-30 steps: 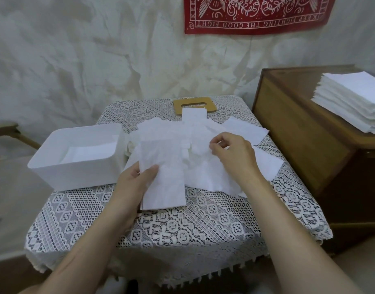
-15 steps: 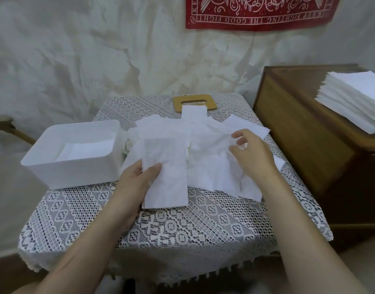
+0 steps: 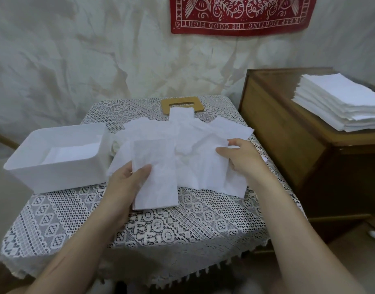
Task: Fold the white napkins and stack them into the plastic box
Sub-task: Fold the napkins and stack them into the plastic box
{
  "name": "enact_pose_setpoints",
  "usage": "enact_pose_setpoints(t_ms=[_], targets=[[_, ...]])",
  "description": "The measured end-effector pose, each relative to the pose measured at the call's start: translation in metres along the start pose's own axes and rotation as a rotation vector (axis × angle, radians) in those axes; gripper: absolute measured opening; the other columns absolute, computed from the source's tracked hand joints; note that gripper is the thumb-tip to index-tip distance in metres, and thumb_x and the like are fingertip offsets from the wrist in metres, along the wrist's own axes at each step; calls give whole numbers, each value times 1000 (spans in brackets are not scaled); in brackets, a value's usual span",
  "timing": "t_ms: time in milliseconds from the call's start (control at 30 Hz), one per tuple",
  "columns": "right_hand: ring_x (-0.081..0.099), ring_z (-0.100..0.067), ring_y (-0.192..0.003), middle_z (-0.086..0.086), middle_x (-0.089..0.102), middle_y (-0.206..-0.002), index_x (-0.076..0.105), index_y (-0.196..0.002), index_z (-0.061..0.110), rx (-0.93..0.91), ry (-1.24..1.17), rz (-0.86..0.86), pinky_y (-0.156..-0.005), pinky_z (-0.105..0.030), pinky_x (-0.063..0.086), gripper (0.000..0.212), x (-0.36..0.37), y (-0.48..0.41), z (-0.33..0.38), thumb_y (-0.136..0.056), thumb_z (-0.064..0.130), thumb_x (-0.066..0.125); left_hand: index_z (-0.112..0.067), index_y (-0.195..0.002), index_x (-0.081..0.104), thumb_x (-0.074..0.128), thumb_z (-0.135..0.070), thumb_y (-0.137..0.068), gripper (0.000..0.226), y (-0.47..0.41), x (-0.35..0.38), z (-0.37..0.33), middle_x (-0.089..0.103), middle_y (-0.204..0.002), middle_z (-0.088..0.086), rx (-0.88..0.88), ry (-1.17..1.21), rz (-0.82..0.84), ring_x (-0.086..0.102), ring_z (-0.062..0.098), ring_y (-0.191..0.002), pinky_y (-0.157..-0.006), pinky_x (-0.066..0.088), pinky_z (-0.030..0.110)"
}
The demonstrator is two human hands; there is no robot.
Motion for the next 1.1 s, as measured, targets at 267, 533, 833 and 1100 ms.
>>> enact_pose_setpoints(t_ms=[267, 533, 833, 1100], targets=[[56, -13, -67, 1, 58, -83, 61, -116, 22, -207, -103, -135, -55, -24, 45, 28, -18, -1, 19, -92, 11, 71, -17, -115, 70, 60, -21, -102, 16, -2, -1, -3, 81, -103, 2, 6, 9, -4, 78, 24, -91, -79, 60, 44], [65, -13, -63, -6, 75, -88, 71, -102, 1, -40, -65, 52, -51, -20, 45, 20, -3, 6, -2, -93, 18, 73, -17, -116, 70, 61, -21, -102, 17, -2, -1, -1, 80, -105, 3, 8, -6, -4, 78, 26, -93, -83, 60, 46], [65, -19, -67, -12, 70, -74, 68, -81, 2, -236, 8, 36, -66, -29, 47, 22, -3, 12, 20, -94, 19, 71, -16, -115, 70, 61, -20, -102, 16, -2, -2, -1, 80, -105, 4, 0, 11, -13, 77, 28, -96, -84, 60, 48], [35, -19, -68, -7, 35, -73, 40, -74, -1, -225, 115, 79, -69, -34, 24, 49, -4, 18, 11, -84, 34, 74, -17, -114, 70, 60, -21, -102, 16, 0, -1, -4, 81, -104, 2, 13, 8, -8, 78, 25, -92, -81, 60, 45]])
Point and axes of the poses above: each hand's wrist, its own y-axis away from the middle knuckle, its own x-axis out of the palm, z = x × y, the point moved 10 cm from there along -y, towards the middle knuckle
